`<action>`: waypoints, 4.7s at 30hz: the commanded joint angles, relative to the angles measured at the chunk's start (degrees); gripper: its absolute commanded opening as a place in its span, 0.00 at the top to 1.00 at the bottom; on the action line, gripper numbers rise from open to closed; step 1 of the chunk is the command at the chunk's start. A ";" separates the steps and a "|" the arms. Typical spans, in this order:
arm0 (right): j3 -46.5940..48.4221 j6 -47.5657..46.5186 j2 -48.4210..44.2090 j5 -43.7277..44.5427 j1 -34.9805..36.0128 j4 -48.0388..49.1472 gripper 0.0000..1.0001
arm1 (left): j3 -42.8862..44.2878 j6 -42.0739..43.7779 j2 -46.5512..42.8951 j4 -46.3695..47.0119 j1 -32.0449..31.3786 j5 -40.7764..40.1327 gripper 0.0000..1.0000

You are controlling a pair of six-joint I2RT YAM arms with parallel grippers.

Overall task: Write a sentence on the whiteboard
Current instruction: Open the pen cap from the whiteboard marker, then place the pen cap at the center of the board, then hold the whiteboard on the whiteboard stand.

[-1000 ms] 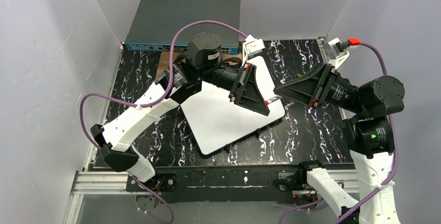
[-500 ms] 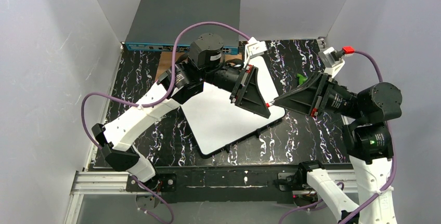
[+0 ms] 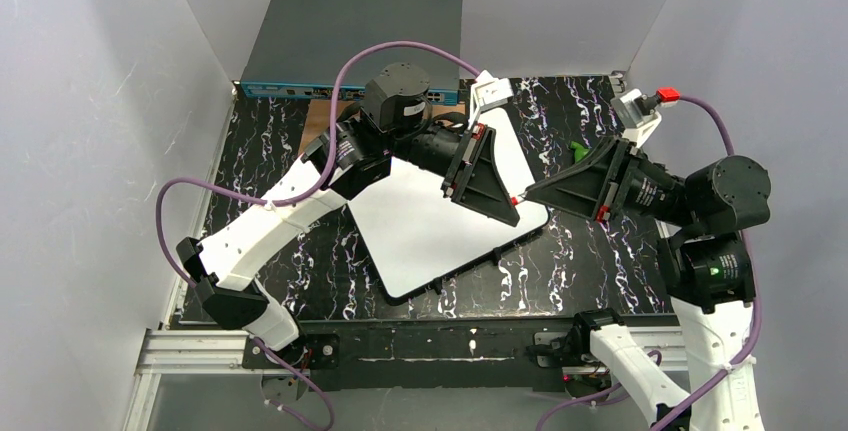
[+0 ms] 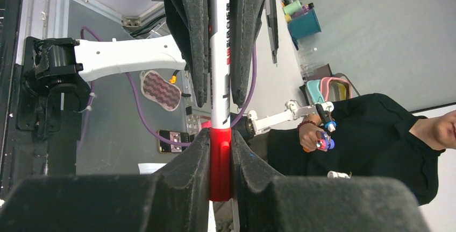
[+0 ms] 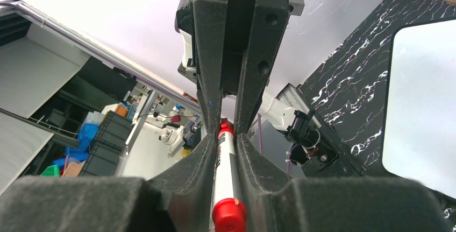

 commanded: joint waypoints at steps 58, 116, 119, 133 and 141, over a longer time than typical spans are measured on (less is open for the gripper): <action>7.30 -19.28 4.40 30.14 -0.11 -50.47 0.99 | -23.55 24.97 -22.56 -37.42 6.40 -46.84 1.00; -6.71 -28.71 -1.05 34.06 -0.12 -51.15 0.99 | -70.21 -9.76 -43.77 -37.82 27.82 -89.32 0.29; -7.30 -29.05 -1.63 33.49 -0.12 -50.72 0.99 | -65.43 -2.56 -48.19 -39.18 27.99 -87.76 0.17; -8.17 -30.91 -2.75 27.13 -0.12 -46.30 0.99 | -40.55 30.37 -39.83 -24.19 32.01 -53.52 0.02; -7.57 -30.80 -4.64 23.63 -0.12 -44.30 0.99 | -22.96 39.96 -17.83 -25.59 34.83 -33.80 0.15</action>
